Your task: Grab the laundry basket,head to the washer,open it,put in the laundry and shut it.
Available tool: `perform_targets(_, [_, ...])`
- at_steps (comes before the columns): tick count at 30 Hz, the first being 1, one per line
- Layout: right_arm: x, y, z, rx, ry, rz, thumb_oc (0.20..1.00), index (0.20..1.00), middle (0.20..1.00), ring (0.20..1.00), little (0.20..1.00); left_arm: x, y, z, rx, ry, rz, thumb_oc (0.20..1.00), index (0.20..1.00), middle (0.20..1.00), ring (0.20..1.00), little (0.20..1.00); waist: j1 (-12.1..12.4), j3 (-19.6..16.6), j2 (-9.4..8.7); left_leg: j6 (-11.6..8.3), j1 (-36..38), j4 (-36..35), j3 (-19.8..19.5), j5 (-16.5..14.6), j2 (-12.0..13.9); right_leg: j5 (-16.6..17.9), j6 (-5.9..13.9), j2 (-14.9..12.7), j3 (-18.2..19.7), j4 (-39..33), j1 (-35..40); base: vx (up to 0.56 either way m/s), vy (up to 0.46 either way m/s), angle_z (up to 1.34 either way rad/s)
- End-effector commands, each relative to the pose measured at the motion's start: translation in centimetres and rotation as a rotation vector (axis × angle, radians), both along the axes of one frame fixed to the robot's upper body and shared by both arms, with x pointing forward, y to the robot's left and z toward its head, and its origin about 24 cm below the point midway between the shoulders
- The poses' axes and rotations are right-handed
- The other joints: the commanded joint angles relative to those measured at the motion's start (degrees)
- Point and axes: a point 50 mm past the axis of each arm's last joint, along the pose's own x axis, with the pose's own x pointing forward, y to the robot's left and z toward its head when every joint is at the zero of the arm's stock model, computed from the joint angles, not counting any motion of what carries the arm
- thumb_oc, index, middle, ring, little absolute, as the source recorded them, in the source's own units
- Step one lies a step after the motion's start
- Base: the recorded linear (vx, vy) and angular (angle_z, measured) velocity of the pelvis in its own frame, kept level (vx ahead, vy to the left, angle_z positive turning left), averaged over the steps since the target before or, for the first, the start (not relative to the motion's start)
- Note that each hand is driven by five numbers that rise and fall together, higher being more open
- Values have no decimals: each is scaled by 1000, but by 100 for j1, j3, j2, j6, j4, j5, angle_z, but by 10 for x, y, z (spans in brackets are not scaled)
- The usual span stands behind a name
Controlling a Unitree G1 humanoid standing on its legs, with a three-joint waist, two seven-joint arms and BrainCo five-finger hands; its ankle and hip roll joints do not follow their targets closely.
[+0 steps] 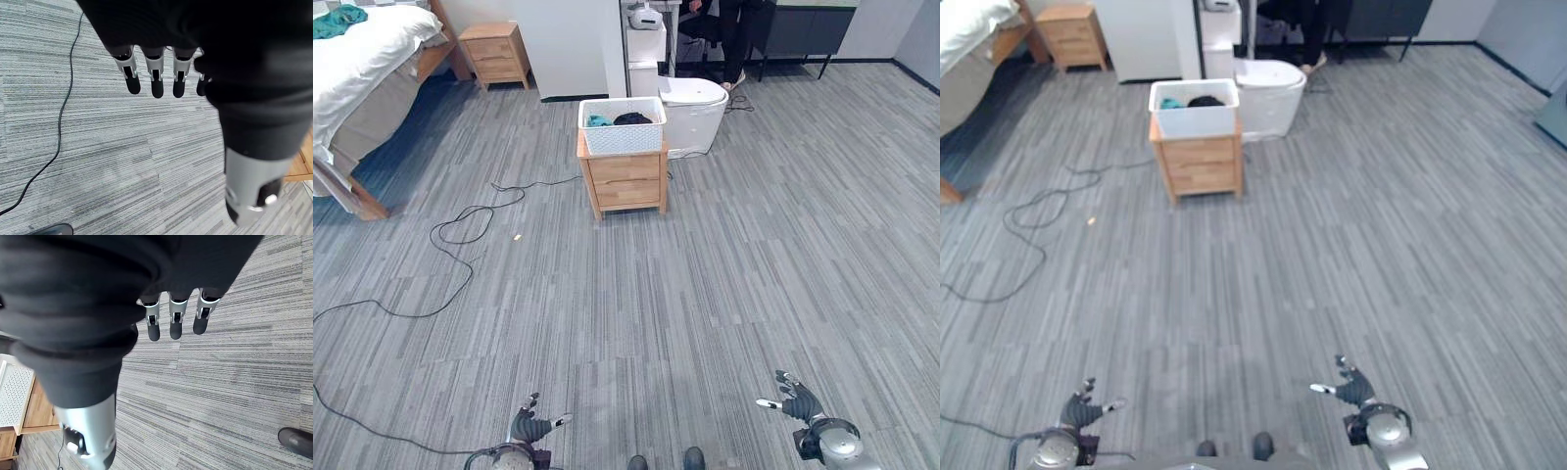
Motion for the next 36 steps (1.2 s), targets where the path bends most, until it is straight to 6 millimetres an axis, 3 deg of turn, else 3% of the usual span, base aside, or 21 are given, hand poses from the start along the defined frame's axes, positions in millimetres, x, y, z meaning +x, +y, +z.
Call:
perform_targets(1, [19, 6, 10, 9, -80, 15, 1000, 1000, 1000, 1000, 1000, 18, 14, 15, 10, -98, 44, 1000, 1000, 1000, 1000, 1000, -3, -48, -314, -98, -125, 307, -69, -527, -31, -461, 616, -370, 174, 355, -129, 9, -1, 17])
perform_targets(7, [16, 3, 8, 16, -69, -24, 1000, 1000, 1000, 1000, 1000, 28, 9, 17, -1, -120, 27, 1000, 1000, 1000, 1000, 1000, -6, 62, -365, -137, -314, 491, -72, -603, -60, -520, 633, -439, -55, 402, -161, 34, 31, 25])
perform_targets(11, [18, 7, 7, 17, -66, -17, 1000, 1000, 1000, 1000, 1000, 30, 9, 19, 0, -133, 37, 1000, 1000, 1000, 1000, 1000, 43, 120, -410, -76, -404, 657, -34, -690, -96, -517, 688, -484, 14, 553, -236, 47, 118, 15])
perform_targets(15, [24, 15, 8, 37, -81, -15, 1000, 1000, 1000, 1000, 1000, 35, 16, 26, 8, -173, 56, 1000, 1000, 1000, 1000, 1000, 107, 206, -469, 63, -494, 838, -1, -837, -177, -550, 830, -563, 87, 1158, -522, 41, 139, -23])
perform_targets(19, [35, 27, 12, 58, -113, 11, 1000, 1000, 1000, 1000, 1000, 43, 23, 32, 36, -192, 61, 1000, 1000, 1000, 1000, 1000, 96, 406, -471, 194, -372, 998, -44, -1039, -210, -428, 987, -563, 87, 2501, -1097, 90, 138, -13])
perform_targets(21, [36, 29, 13, 63, -122, 19, 1000, 1000, 1000, 1000, 1000, 44, 22, 33, 34, -194, 57, 1000, 1000, 1000, 1000, 1000, 82, 431, -465, 202, -282, 996, -37, -1087, -212, -361, 987, -555, 36, 2626, -1251, 123, 43, 2])
perform_targets(25, [42, 27, 20, 54, -152, 36, 1000, 1000, 1000, 1000, 1000, 43, 16, 30, 17, -191, 50, 1000, 1000, 1000, 1000, 1000, -3, 511, -438, 207, 122, 896, -39, -1315, -279, -247, 881, -593, -341, 2055, -1663, 241, 24, -3])
perform_targets(28, [39, 27, 17, 39, -131, 45, 1000, 1000, 1000, 1000, 1000, 45, 7, 27, -8, -186, 31, 1000, 1000, 1000, 1000, 1000, -105, 569, -443, 143, 464, 844, -177, -1502, -340, -33, 925, -592, -574, 1211, -1873, 308, -59, -2])
perform_targets(30, [37, 27, 16, 37, -127, 46, 1000, 1000, 1000, 1000, 1000, 45, 6, 27, -8, -185, 25, 1000, 1000, 1000, 1000, 1000, -129, 582, -433, 119, 546, 838, -221, -1543, -336, 8, 935, -597, -617, 1131, -1908, 359, -143, 28])
perform_targets(31, [30, 24, 13, 37, -113, 41, 1000, 1000, 1000, 1000, 1000, 42, 2, 24, -10, -170, -4, 1000, 1000, 1000, 1000, 1000, -185, 437, -433, 20, 744, 869, -341, -1689, -330, 46, 804, -545, -542, 1023, -1717, 417, -190, 54])
perform_targets(33, [27, 22, 12, 34, -105, 34, 1000, 1000, 1000, 1000, 1000, 40, 0, 23, -19, -168, -5, 1000, 1000, 1000, 1000, 1000, -203, 386, -388, -48, 759, 957, -341, -1640, -269, 33, 760, -509, -544, 1061, -1667, 377, -208, 68])
perform_targets(34, [25, 20, 11, 39, -106, 19, 1000, 1000, 1000, 1000, 1000, 36, -5, 18, -35, -143, -16, 1000, 1000, 1000, 1000, 1000, -270, 273, -298, -307, 729, 1224, -251, -1332, -114, 8, 653, -437, -620, 976, -1488, 317, -204, 64])
perform_targets(36, [23, 18, 11, 36, -100, 16, 1000, 1000, 1000, 1000, 1000, 34, -7, 16, -39, -133, -27, 1000, 1000, 1000, 1000, 1000, -296, 220, -255, -412, 686, 1377, -220, -1207, -34, -46, 598, -391, -631, 942, -1396, 223, -143, 47])
